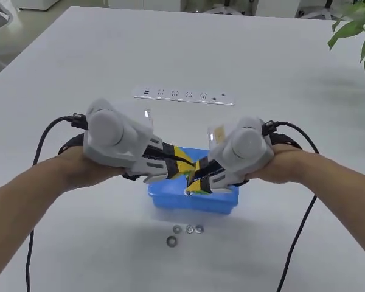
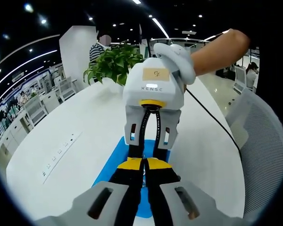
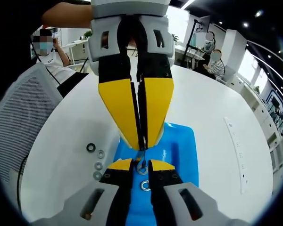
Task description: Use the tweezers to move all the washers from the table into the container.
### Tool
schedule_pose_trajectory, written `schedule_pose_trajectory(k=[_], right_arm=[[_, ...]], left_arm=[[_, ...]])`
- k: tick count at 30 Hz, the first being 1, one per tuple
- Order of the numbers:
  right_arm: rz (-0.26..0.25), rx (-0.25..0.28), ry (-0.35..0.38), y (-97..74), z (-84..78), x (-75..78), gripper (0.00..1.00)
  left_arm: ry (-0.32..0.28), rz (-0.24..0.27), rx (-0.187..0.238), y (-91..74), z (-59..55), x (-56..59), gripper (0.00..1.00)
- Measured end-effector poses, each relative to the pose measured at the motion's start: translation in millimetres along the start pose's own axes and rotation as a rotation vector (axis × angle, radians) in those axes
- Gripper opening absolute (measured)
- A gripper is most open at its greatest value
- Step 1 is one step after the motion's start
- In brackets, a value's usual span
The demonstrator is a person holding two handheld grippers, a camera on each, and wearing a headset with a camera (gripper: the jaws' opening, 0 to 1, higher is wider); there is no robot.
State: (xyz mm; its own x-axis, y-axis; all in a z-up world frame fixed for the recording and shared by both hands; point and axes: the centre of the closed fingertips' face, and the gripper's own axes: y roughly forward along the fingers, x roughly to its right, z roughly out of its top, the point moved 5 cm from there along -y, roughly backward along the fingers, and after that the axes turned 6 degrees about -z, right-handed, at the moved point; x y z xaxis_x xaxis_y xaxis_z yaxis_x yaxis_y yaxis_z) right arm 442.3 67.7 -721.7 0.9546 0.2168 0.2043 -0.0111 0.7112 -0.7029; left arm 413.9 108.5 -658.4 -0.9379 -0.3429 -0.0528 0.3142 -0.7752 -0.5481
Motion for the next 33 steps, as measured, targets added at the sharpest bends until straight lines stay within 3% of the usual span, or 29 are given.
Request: schedule_pose_trajectory(k=[18, 33], right_arm=[[-0.061, 0.018, 0.033, -23.1, 7.5, -1.2, 0.24], [-0.144, 0.018, 0.140, -55.3, -2.7, -10.7, 0.39]], left_arm=[[0.011, 0.016, 0.012, -5.8, 17.9, 1.5, 0.05], [0.015, 0.030, 0.012, -11.2, 28.5, 4.6, 0.05]])
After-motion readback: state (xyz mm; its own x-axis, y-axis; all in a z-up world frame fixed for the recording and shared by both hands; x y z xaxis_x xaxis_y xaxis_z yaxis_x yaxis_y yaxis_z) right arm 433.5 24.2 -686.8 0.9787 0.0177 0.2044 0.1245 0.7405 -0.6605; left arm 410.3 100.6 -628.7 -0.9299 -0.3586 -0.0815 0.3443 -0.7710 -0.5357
